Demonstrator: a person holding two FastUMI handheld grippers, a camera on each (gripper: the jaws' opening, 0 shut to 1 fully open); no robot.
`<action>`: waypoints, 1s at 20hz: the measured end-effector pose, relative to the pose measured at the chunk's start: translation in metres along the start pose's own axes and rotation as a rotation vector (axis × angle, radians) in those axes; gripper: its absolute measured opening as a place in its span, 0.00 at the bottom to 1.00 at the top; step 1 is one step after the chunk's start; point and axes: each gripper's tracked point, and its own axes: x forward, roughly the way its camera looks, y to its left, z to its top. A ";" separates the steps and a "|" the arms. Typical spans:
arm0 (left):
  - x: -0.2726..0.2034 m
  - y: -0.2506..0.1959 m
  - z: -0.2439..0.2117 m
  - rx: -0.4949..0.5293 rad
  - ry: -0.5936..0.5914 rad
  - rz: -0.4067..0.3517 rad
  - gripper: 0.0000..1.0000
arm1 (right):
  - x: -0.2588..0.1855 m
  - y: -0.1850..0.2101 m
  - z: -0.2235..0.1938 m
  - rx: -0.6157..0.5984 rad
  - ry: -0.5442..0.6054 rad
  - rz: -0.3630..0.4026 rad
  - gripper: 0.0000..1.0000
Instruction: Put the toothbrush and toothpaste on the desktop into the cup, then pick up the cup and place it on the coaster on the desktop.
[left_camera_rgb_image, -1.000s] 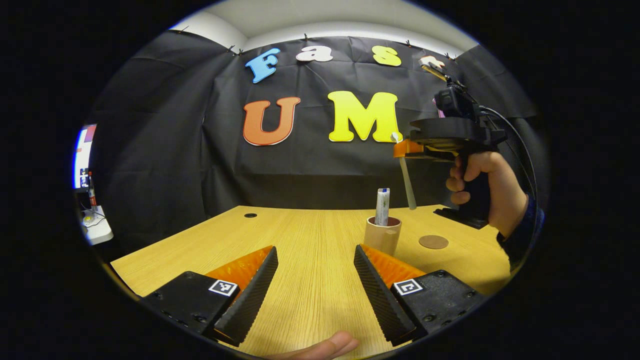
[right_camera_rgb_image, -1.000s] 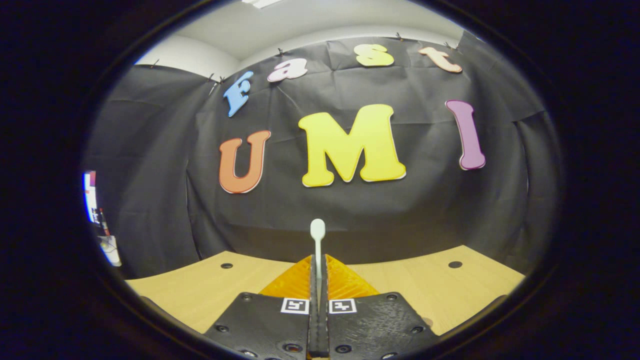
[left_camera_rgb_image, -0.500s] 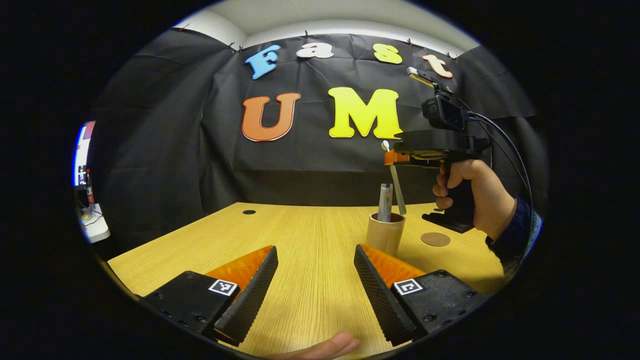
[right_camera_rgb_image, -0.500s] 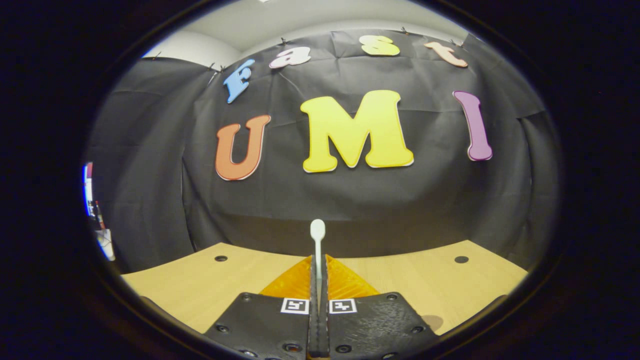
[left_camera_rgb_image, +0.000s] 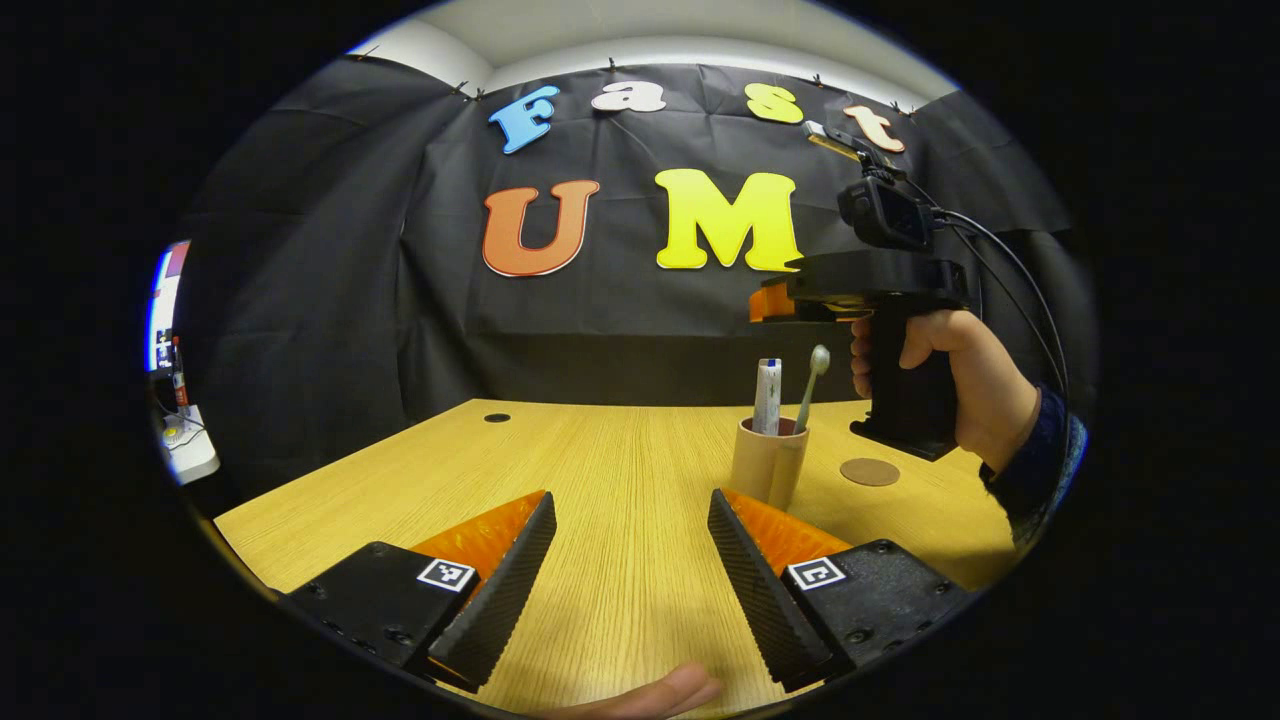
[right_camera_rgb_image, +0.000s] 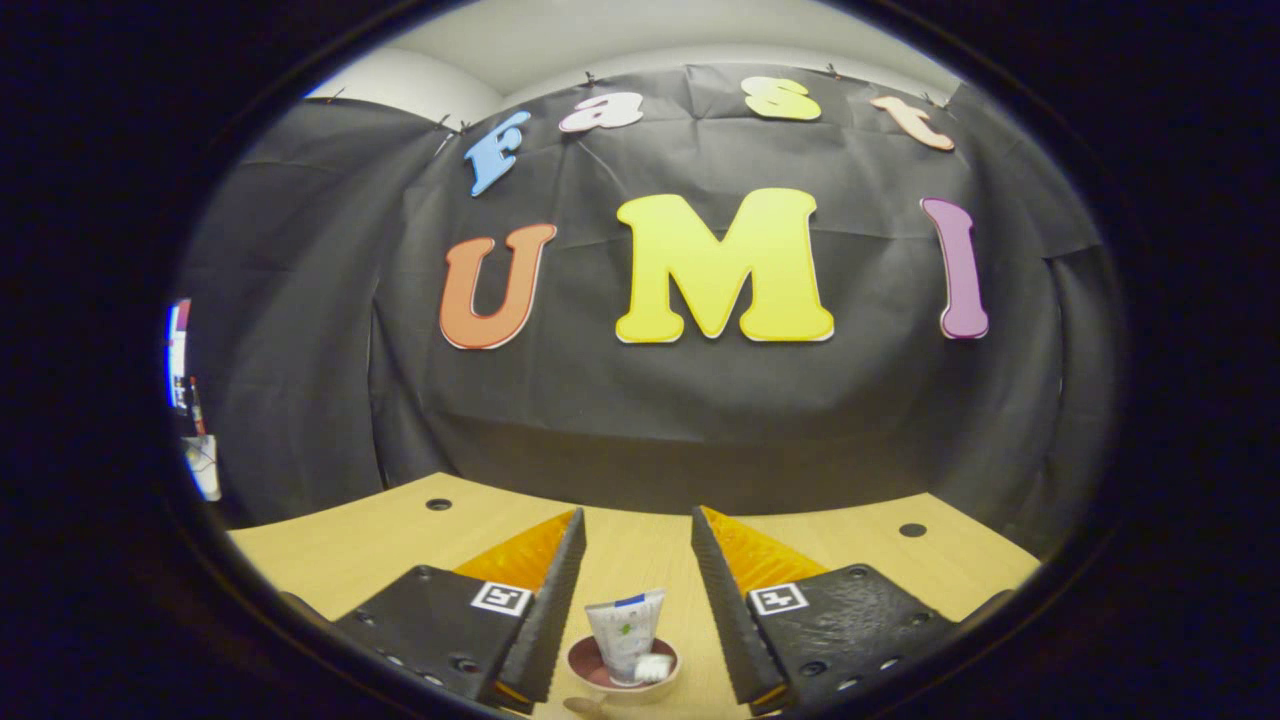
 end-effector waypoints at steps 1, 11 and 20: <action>0.001 -0.002 0.001 -0.001 0.001 -0.005 0.98 | -0.003 -0.001 0.000 -0.004 0.002 0.002 0.71; 0.002 -0.029 0.020 0.034 -0.003 -0.041 0.97 | -0.053 -0.019 0.005 -0.027 0.002 0.030 0.96; 0.036 -0.063 0.036 -0.023 0.085 -0.062 0.97 | -0.133 -0.071 0.013 0.014 -0.023 0.030 0.95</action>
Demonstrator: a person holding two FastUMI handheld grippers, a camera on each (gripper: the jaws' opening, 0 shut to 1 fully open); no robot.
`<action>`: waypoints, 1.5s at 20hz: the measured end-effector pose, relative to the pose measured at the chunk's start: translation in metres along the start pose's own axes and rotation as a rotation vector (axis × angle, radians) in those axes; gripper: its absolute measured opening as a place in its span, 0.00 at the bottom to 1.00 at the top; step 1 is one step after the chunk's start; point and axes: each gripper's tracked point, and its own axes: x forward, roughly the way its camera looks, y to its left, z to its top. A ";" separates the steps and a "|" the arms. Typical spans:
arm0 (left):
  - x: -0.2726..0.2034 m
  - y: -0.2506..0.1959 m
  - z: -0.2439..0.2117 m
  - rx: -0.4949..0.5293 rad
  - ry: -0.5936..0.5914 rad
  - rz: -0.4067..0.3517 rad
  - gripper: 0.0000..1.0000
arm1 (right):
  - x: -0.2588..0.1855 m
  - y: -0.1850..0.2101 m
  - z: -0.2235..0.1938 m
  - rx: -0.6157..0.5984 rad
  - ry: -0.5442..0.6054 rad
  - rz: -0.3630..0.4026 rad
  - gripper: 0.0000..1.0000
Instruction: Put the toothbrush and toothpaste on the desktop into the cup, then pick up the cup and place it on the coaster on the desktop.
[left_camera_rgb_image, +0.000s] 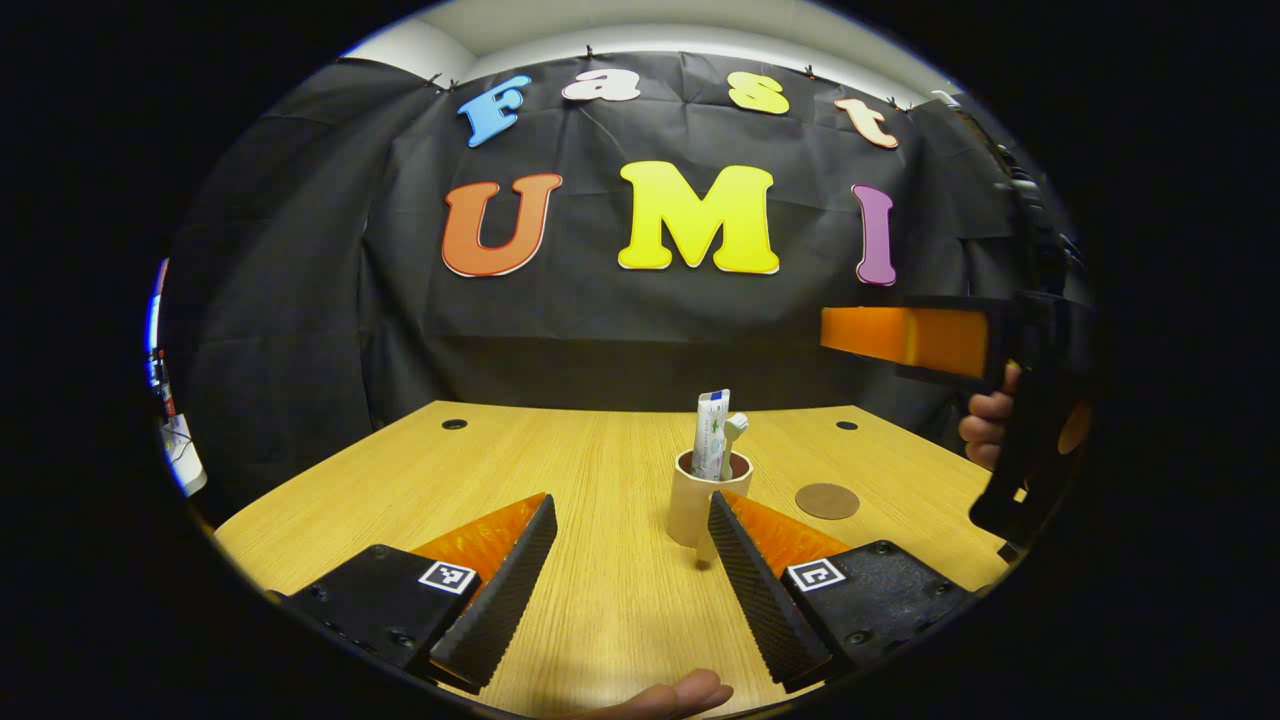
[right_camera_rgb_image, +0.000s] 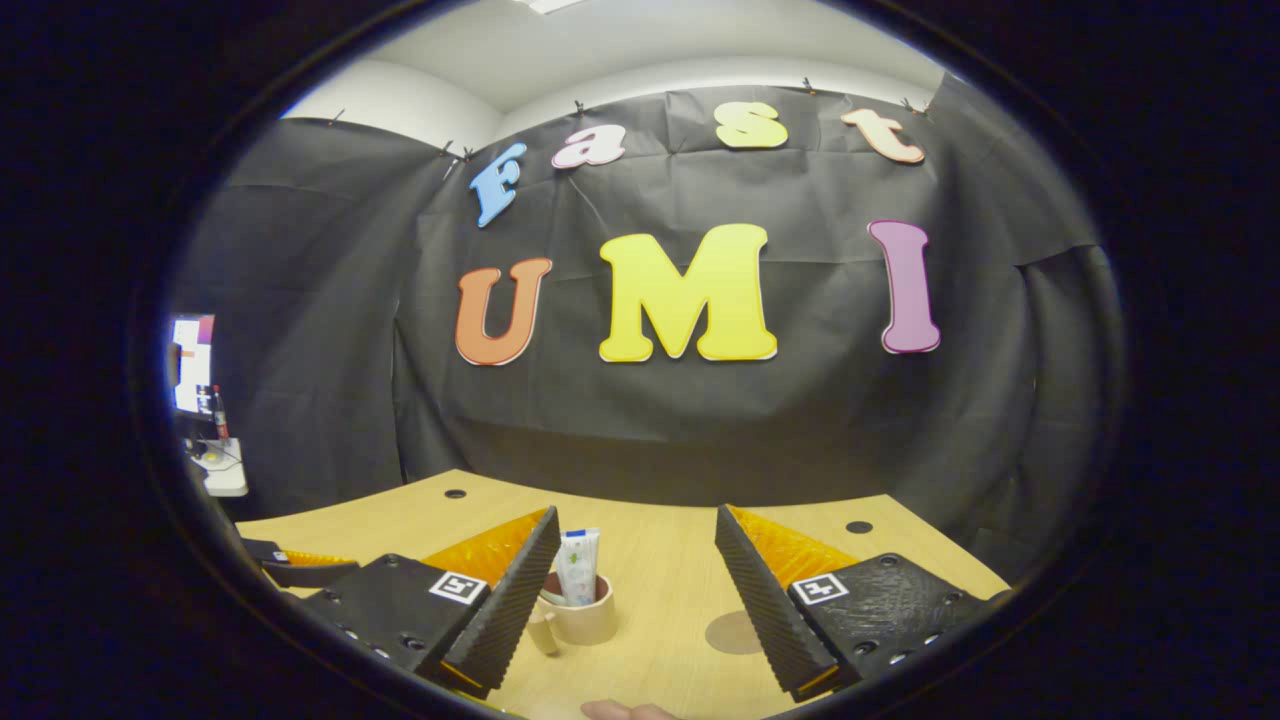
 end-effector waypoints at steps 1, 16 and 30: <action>0.005 -0.007 0.000 -0.009 0.020 -0.011 0.97 | -0.009 -0.007 -0.001 -0.001 -0.004 -0.008 0.95; 0.079 -0.064 -0.039 -0.008 0.594 -0.051 0.97 | -0.091 -0.116 -0.066 0.042 0.044 -0.184 0.94; 0.109 -0.075 -0.083 0.007 1.112 -0.030 0.82 | -0.092 -0.146 -0.068 0.094 0.021 -0.194 0.94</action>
